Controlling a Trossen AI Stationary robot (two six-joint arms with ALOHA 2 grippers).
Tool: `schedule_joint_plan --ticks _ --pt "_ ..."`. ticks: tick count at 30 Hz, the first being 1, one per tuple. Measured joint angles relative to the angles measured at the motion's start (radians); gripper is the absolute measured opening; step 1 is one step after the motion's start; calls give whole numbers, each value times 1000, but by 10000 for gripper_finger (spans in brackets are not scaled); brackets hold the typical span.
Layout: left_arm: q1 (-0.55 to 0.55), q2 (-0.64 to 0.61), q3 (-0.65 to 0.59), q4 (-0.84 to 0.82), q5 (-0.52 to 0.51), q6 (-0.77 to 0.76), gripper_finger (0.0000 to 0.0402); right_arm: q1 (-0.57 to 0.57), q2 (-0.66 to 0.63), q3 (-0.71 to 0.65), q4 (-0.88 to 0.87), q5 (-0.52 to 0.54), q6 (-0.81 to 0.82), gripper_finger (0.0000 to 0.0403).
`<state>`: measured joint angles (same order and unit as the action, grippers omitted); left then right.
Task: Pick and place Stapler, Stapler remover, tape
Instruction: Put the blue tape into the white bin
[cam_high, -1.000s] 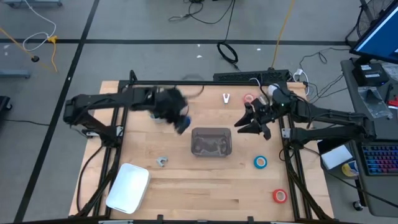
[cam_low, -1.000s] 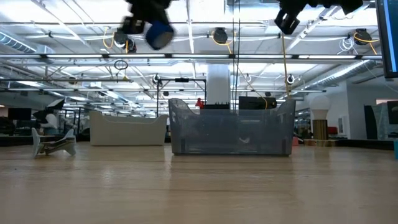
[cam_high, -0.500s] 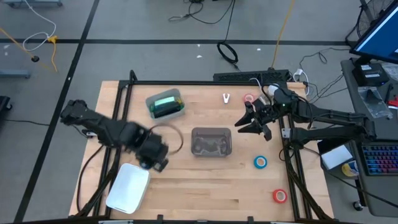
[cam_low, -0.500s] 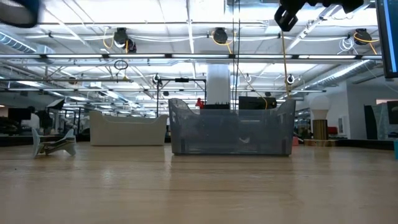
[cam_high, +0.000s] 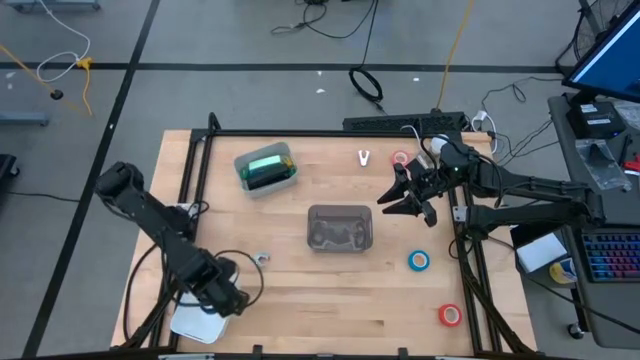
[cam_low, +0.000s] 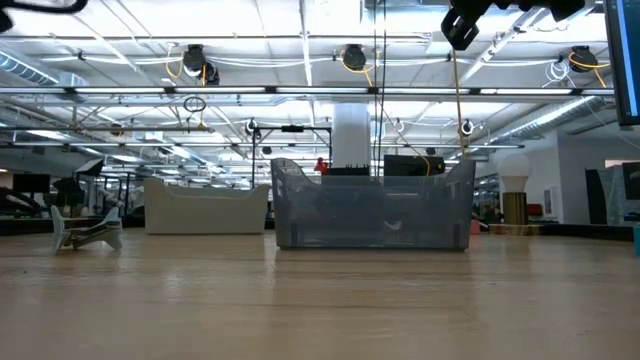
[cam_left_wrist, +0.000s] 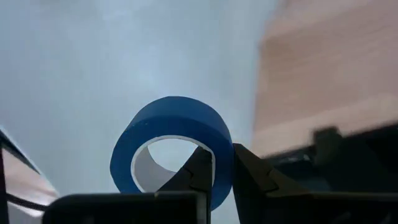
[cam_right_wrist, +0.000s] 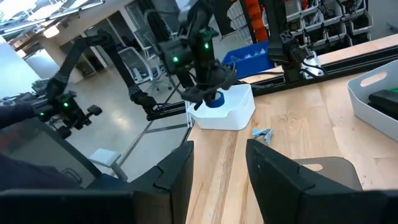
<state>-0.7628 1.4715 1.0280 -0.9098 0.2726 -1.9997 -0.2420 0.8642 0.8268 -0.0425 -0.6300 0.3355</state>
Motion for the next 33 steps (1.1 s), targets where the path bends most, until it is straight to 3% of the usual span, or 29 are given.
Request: schedule_joint_plan --ticks 6,11,19,26,33 --pt "-42 0 -115 180 -25 -57 33 0 0 0 0 0 17 141" --pt "-39 0 -155 180 -46 -74 33 0 0 0 0 0 32 141" --pt "-38 0 -156 179 -227 -74 33 0 0 0 0 2 45 141" --pt "-37 0 -156 143 -250 -74 34 0 0 0 1 4 45 141" --pt "-37 0 -156 153 -253 -51 102 0 0 1 1 5 45 141"
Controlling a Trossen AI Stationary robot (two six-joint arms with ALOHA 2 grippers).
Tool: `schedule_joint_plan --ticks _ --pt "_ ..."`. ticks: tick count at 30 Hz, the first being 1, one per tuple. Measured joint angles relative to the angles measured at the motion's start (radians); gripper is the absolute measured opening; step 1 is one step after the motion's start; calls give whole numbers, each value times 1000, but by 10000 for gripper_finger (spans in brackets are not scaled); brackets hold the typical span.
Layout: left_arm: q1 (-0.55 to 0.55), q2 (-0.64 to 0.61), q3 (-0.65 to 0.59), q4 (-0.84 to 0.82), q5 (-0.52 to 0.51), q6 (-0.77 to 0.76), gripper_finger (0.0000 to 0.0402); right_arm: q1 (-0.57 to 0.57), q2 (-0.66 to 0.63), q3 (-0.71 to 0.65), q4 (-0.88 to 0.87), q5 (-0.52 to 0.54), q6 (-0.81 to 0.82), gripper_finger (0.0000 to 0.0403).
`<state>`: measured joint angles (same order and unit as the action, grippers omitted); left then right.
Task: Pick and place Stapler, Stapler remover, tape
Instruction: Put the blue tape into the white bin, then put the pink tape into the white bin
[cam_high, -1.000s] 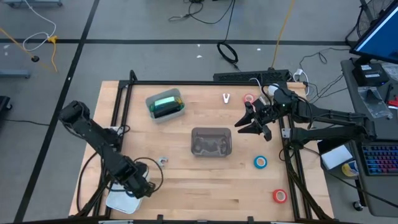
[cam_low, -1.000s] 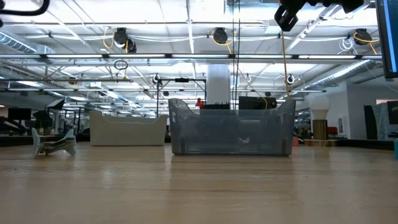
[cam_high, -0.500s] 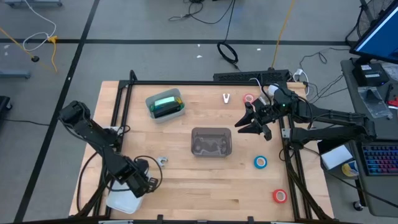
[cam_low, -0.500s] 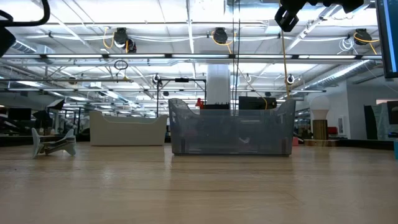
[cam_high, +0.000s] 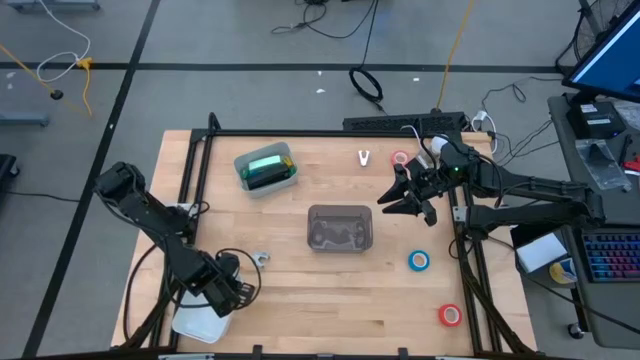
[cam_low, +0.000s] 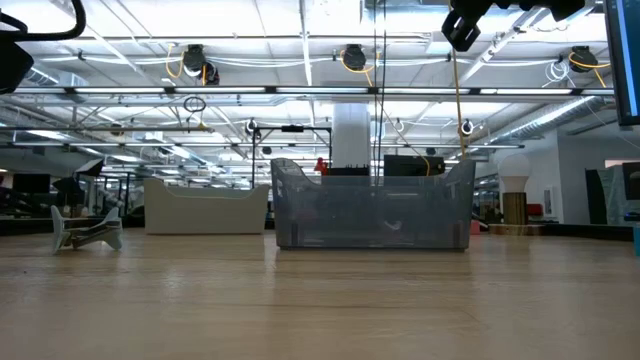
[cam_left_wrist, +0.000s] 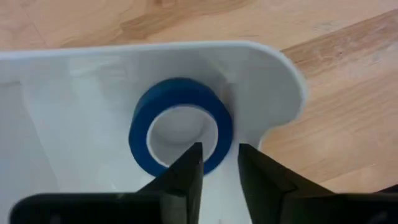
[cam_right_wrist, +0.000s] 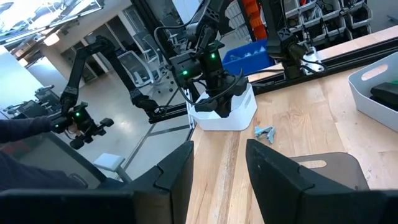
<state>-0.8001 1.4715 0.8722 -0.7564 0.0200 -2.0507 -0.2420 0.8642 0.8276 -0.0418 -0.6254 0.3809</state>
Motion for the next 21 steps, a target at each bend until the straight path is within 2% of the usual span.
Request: schedule_joint_plan --ticks 5,9,13,16,19,21 --pt "0 -1 0 0 1 -2 139 0 0 0 0 0 0 141" --pt "0 -30 0 -4 16 -5 151 0 0 -2 2 4 -6 141" --pt "0 -108 0 -36 -7 -30 147 0 0 -22 -86 101 -62 141" --pt "0 -193 0 -58 -106 -44 140 -1 17 -23 -226 247 -153 141" --pt "1 -283 0 -69 -296 -25 134 -14 49 -24 -343 413 -194 141" --pt "4 -343 0 -70 -441 5 133 -36 79 -24 -372 484 -191 141"
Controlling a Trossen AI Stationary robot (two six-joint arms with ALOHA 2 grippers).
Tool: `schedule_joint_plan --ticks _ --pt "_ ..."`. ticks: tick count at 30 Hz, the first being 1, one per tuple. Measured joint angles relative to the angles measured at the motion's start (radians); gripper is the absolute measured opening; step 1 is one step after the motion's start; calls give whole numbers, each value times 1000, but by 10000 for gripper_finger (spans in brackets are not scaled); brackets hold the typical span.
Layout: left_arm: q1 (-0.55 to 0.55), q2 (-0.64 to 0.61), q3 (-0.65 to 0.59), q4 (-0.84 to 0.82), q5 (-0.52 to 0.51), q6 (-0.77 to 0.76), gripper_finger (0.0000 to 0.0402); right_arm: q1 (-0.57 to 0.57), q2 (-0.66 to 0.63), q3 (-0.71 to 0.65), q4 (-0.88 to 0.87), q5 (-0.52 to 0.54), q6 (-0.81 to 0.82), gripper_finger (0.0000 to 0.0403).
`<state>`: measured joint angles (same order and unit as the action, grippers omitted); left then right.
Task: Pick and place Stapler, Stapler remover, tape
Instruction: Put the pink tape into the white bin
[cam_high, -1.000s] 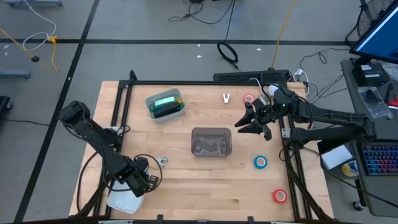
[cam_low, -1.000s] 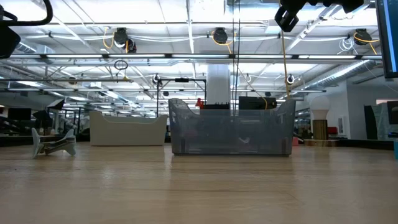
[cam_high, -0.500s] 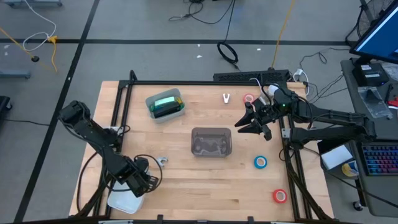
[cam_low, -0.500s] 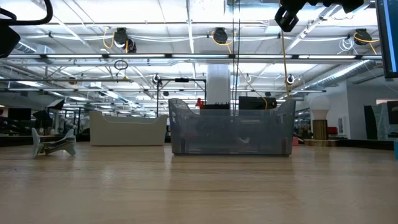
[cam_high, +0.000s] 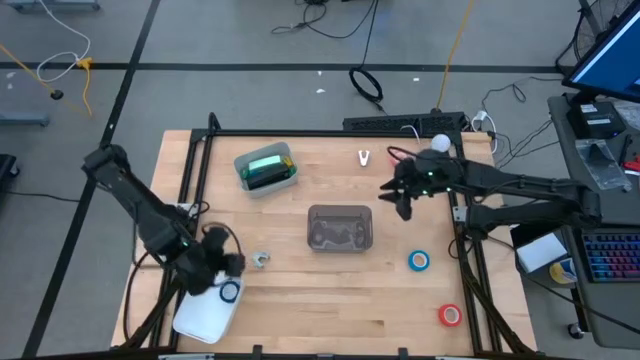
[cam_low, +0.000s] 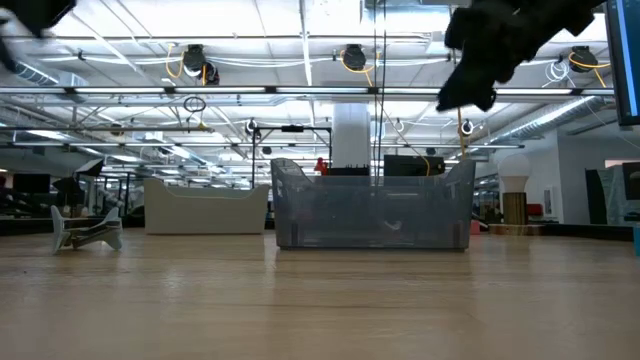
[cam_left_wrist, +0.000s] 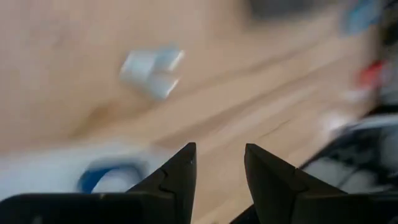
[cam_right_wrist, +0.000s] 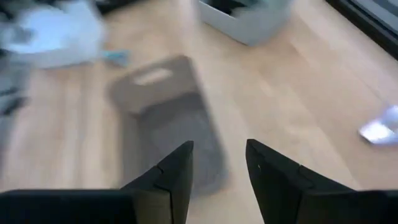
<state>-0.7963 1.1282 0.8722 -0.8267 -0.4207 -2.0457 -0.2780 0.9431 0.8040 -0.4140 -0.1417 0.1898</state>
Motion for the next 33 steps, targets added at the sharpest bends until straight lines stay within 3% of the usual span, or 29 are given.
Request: schedule_joint_plan --ticks 4,9,17,22,33 --pt "23 -105 0 0 -245 102 133 -78 82 6 -13 34 63 141" --pt "88 -204 0 1 -396 257 131 -171 212 52 -52 37 72 141" --pt "224 -261 1 9 -498 482 131 -299 419 221 -203 137 -10 141" --pt "310 -260 1 12 -505 619 131 -371 546 343 -340 227 -46 141" --pt "470 -260 1 18 -506 738 131 -504 750 437 -456 246 -49 141"
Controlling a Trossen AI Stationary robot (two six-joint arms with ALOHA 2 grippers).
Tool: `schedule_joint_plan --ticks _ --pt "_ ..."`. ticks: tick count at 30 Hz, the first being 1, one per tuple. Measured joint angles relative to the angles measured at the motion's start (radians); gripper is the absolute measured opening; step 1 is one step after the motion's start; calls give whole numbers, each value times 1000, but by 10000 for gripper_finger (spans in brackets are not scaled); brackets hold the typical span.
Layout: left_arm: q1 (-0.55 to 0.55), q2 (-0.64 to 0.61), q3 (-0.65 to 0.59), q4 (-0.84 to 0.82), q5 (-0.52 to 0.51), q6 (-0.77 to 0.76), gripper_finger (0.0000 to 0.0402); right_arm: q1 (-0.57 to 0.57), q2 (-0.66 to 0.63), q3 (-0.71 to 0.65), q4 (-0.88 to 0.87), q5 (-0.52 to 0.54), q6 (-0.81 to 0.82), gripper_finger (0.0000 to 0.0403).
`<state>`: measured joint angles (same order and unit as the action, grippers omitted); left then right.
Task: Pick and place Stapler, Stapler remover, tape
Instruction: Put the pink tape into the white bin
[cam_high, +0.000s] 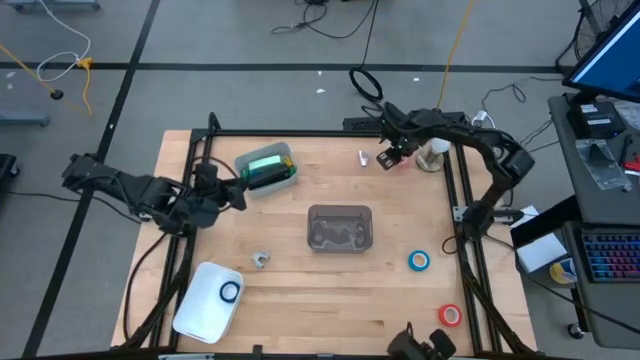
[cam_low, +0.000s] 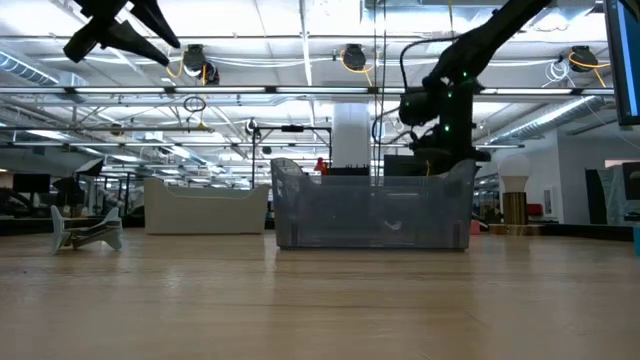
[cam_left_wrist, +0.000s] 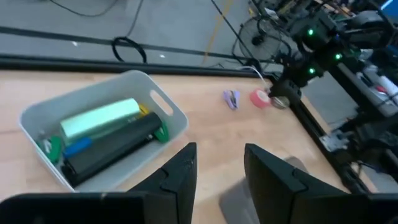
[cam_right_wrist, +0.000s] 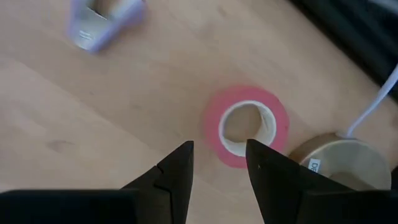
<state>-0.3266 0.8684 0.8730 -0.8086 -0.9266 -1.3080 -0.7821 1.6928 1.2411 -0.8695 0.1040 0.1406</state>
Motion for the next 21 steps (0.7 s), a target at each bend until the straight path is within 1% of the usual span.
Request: schedule_joint_plan --ticks 10,14,18,21 --pt "101 0 0 3 9 87 131 -60 96 1 13 -2 -30 141" --pt "122 0 0 5 10 111 131 -59 111 2 17 -10 -34 141" --pt "138 0 0 7 13 126 131 -60 119 3 32 -48 -34 141" --pt "150 0 0 7 36 129 131 -59 119 3 37 -55 -34 141"
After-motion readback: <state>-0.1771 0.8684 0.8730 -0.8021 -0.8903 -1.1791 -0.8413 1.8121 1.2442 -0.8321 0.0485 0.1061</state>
